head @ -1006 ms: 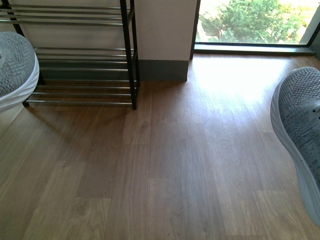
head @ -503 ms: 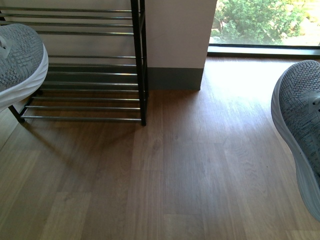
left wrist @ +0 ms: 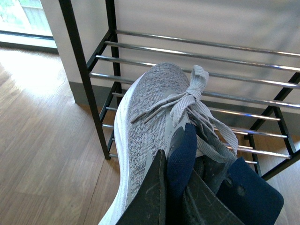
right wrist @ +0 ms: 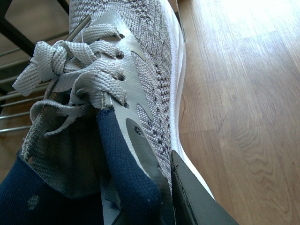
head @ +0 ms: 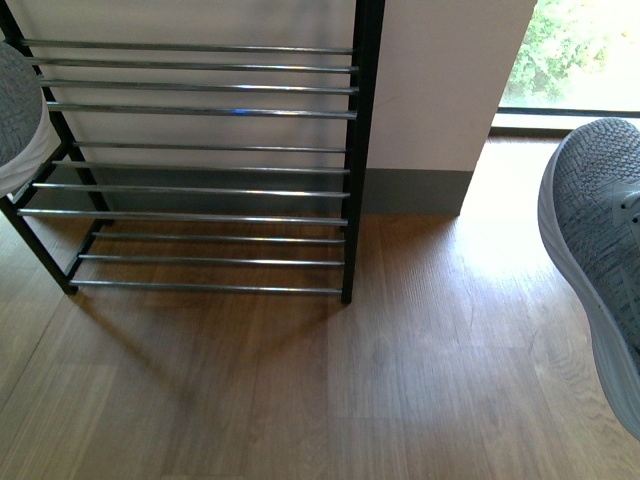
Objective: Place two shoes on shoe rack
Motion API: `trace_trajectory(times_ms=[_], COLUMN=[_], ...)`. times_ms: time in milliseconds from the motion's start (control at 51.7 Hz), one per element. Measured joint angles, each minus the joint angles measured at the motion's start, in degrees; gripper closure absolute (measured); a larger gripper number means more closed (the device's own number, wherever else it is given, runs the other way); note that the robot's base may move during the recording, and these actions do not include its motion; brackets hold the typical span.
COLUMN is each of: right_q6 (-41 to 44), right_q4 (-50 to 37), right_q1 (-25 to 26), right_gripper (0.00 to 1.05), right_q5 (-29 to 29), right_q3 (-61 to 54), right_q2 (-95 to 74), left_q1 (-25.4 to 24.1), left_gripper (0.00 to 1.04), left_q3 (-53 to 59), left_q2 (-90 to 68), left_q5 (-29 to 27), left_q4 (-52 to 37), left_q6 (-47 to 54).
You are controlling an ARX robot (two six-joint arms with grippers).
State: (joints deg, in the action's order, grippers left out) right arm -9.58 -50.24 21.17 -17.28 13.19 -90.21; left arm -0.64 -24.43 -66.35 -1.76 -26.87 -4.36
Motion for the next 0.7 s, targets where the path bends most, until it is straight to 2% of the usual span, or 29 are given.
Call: trace_trajectory(times_ms=[696], right_q6=[0.00], right_q4=[0.00], right_q1=[-0.04], right_gripper=[1.03], right_q5=[-0.11], right_q3=[0.07], right_q2=[-0.04], left_q1=[-0.11], left_gripper=[1.03], left_q3=[0.04], left_q2=[-0.02], left_q5=[0.04], left_q4=[0.04], left_q6=[-0.02])
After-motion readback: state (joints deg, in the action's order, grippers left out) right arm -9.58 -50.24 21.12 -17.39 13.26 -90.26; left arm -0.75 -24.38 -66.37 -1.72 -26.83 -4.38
